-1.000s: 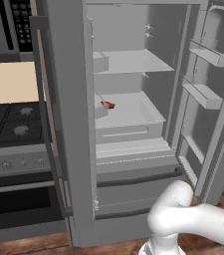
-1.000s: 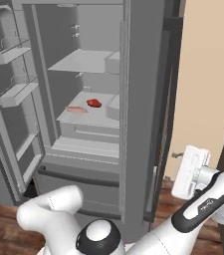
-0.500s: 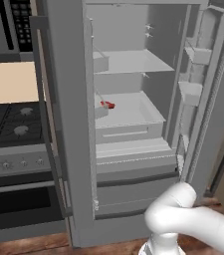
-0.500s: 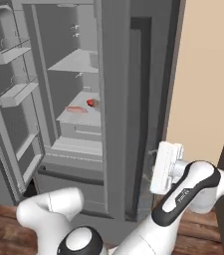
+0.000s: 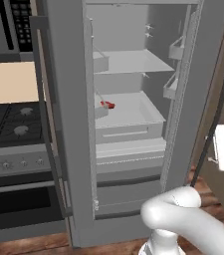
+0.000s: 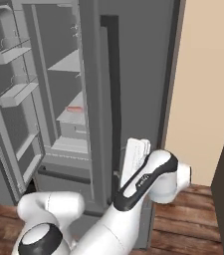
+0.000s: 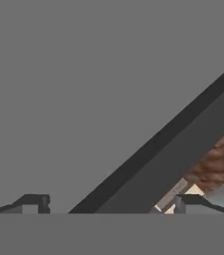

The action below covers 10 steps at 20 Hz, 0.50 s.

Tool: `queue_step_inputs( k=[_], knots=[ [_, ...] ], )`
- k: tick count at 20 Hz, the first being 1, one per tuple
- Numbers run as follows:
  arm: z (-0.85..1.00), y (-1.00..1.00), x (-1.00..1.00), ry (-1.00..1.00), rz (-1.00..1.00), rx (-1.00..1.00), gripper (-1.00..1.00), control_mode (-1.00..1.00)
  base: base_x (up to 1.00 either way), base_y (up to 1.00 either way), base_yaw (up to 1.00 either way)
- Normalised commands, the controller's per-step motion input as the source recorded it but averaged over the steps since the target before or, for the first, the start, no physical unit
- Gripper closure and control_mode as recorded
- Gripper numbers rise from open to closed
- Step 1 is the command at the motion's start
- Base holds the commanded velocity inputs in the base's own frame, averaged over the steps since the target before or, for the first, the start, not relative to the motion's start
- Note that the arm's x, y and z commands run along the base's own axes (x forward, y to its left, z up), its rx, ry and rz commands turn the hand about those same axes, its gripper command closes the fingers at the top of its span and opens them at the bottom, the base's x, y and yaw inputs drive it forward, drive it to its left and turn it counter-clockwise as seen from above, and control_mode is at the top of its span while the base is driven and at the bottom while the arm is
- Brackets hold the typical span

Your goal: Place the steak on the counter behind the older steak on the same shelf of the fridge to maintain FIFO order. Close the fridge door when finished.

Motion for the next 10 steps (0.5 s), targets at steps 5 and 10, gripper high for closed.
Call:
queue_step_inputs(
  k=[5, 10],
  knots=[
    [0.02, 0.84, 0.08, 0.00, -0.17, -0.05, -1.00, -1.00, 0.00, 0.00, 0.00],
    [0.08, 0.44, 0.34, 0.00, -0.20, -0.03, -1.00, -1.00, 0.00, 0.00, 0.00]
  ],
)
